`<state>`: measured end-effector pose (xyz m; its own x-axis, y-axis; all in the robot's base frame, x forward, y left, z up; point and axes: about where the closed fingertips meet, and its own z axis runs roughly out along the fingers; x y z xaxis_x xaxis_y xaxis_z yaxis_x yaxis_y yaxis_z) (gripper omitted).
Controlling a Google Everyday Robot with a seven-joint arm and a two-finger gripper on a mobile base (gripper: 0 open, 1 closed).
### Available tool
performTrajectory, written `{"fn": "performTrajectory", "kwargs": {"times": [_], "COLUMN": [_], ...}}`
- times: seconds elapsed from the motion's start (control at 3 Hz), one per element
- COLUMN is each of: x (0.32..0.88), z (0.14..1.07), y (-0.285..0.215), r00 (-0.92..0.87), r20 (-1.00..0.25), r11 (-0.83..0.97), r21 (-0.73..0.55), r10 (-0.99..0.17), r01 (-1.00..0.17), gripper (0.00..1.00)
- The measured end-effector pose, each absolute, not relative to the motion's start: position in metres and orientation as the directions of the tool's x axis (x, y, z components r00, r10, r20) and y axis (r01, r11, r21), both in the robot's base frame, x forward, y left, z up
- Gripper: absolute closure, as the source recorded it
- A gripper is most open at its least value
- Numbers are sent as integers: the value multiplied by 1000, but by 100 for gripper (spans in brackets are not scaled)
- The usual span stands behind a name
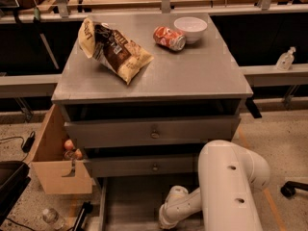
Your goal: Open bottom drawer
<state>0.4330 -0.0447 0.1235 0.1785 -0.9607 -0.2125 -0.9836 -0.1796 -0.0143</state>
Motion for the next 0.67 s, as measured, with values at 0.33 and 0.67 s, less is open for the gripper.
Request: {"fn": "performTrajectory", "kwargs": {"times": [0.33,0.67], "x": [432,431], "z": [123,122], "y": [-45,-44], "r00": [179,179], "r20": [-213,-213], "r11": [-180,-181], "r21": [-12,-11], "r10": [-961,-961], "r01": [-984,-984], "gripper": [28,6]}}
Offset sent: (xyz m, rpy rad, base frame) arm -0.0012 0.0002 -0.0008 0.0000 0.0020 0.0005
